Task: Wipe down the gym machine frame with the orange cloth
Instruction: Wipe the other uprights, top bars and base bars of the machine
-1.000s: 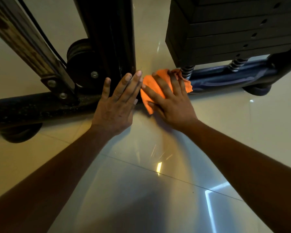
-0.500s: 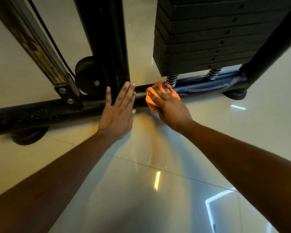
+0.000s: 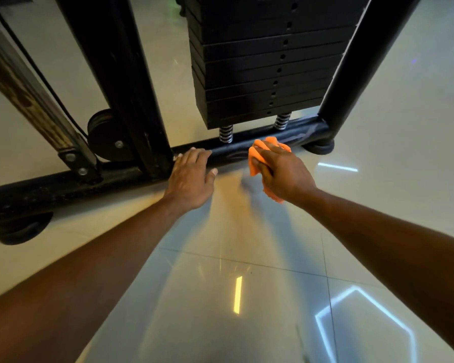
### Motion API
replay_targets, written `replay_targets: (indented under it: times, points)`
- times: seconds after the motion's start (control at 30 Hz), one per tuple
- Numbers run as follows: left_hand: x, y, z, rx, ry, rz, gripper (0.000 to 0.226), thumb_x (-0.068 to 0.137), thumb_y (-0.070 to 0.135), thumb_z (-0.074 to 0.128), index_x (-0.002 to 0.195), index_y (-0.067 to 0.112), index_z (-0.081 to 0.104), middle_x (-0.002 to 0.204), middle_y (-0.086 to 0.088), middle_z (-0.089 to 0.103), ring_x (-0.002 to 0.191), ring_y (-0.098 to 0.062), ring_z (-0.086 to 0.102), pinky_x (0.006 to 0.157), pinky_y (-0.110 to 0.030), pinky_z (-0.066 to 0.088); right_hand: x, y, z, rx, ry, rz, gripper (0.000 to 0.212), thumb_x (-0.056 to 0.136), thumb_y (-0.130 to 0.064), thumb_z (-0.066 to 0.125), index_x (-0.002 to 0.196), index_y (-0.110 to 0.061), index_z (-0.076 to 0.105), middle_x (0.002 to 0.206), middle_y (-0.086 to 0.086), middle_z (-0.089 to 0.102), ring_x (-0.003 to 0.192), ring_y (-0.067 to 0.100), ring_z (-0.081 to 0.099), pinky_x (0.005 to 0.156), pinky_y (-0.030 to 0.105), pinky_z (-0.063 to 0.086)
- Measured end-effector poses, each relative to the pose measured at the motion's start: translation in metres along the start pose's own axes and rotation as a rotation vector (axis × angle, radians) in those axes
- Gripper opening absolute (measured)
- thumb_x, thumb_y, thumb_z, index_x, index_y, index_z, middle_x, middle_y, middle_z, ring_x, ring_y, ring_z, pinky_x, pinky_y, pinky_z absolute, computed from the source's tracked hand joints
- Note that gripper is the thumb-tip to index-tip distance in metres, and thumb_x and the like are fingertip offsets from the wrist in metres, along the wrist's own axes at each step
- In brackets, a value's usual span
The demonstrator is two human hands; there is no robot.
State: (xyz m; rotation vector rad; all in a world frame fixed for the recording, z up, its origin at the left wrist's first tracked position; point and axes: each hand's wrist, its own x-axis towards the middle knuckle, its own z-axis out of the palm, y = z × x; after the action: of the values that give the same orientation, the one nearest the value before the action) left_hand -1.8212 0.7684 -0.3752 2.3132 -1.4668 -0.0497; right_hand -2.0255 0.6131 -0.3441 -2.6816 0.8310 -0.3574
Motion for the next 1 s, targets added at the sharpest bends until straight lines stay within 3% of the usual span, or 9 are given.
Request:
replay_targets:
  times: [0.1, 0.27, 0.37, 0.53, 0.6, 0.77, 0.87, 1.0]
  points:
    - [0.017, 0.005, 0.007, 0.001, 0.014, -0.016, 0.058, 0.108, 0.037, 0.057, 0.159, 0.014, 0.045, 0.159, -0.009, 0.049, 0.151, -0.030, 0.040, 0.130, -0.052, 0.023, 0.005, 0.006, 0.005, 0.014, 0.015, 0.045, 0.054, 0.116, -0.041, 0.049, 0.168, -0.031, 0.039, 0.177, 0.001, 0.032, 0.160, 0.029, 0.034, 0.121, 0.049, 0.041]
    - [0.047, 0.002, 0.025, -0.019, 0.046, -0.080, 0.058, 0.106, 0.036, 0.059, 0.155, 0.008, 0.048, 0.155, -0.015, 0.052, 0.144, -0.037, 0.047, 0.125, -0.052, 0.032, 0.028, 0.011, 0.034, 0.042, 0.049, 0.030, 0.056, 0.116, -0.050, 0.043, 0.168, -0.031, 0.038, 0.178, 0.001, 0.029, 0.163, 0.028, 0.029, 0.119, 0.048, 0.043]
    - [0.065, -0.001, 0.034, -0.028, 0.072, -0.115, 0.050, 0.110, 0.033, 0.051, 0.152, 0.008, 0.051, 0.152, -0.016, 0.054, 0.143, -0.037, 0.048, 0.127, -0.053, 0.026, 0.046, 0.012, 0.057, 0.038, 0.079, 0.017, 0.060, 0.116, -0.055, 0.035, 0.170, -0.029, 0.033, 0.179, 0.001, 0.025, 0.167, 0.028, 0.016, 0.126, 0.053, 0.037]
    - [0.087, -0.010, 0.043, 0.023, 0.062, -0.050, 0.039, 0.110, 0.028, 0.046, 0.142, 0.010, 0.059, 0.140, -0.017, 0.063, 0.133, -0.038, 0.055, 0.118, -0.048, 0.033, 0.073, 0.008, 0.100, -0.081, 0.164, -0.020, 0.071, 0.116, -0.056, 0.028, 0.174, -0.018, 0.015, 0.182, 0.012, 0.006, 0.168, 0.039, -0.006, 0.132, 0.066, 0.006]
    - [0.088, -0.013, 0.047, 0.030, 0.104, -0.033, 0.036, 0.110, 0.027, 0.047, 0.139, 0.011, 0.061, 0.136, -0.016, 0.066, 0.128, -0.038, 0.058, 0.112, -0.045, 0.035, 0.076, 0.009, 0.114, -0.106, 0.206, -0.002, 0.074, 0.116, -0.056, 0.030, 0.175, -0.016, 0.011, 0.182, 0.013, 0.000, 0.167, 0.040, -0.010, 0.132, 0.066, 0.002]
    - [0.085, -0.015, 0.053, 0.021, 0.154, -0.046, 0.037, 0.111, 0.031, 0.042, 0.139, 0.016, 0.060, 0.137, -0.010, 0.066, 0.131, -0.031, 0.056, 0.117, -0.044, 0.032, 0.086, 0.049, 0.112, -0.232, 0.262, -0.142, 0.071, 0.115, -0.055, 0.040, 0.174, -0.022, 0.018, 0.182, 0.010, 0.009, 0.168, 0.037, 0.000, 0.133, 0.064, 0.005]
    - [0.084, -0.015, 0.052, 0.045, 0.162, -0.018, 0.039, 0.111, 0.033, 0.040, 0.141, 0.016, 0.059, 0.138, -0.010, 0.065, 0.132, -0.030, 0.056, 0.117, -0.045, 0.033, 0.088, 0.062, 0.109, -0.229, 0.288, -0.094, 0.069, 0.115, -0.052, 0.039, 0.174, -0.022, 0.020, 0.182, 0.012, 0.009, 0.169, 0.037, 0.000, 0.132, 0.065, 0.007]
    - [0.084, -0.014, 0.054, 0.064, 0.164, -0.006, 0.040, 0.111, 0.033, 0.040, 0.141, 0.016, 0.060, 0.137, -0.009, 0.066, 0.131, -0.029, 0.056, 0.116, -0.045, 0.034, 0.085, 0.018, 0.137, -0.108, 0.402, 0.033, 0.064, 0.116, -0.042, 0.043, 0.172, -0.015, 0.028, 0.180, 0.016, 0.014, 0.166, 0.048, -0.002, 0.132, 0.067, 0.003]
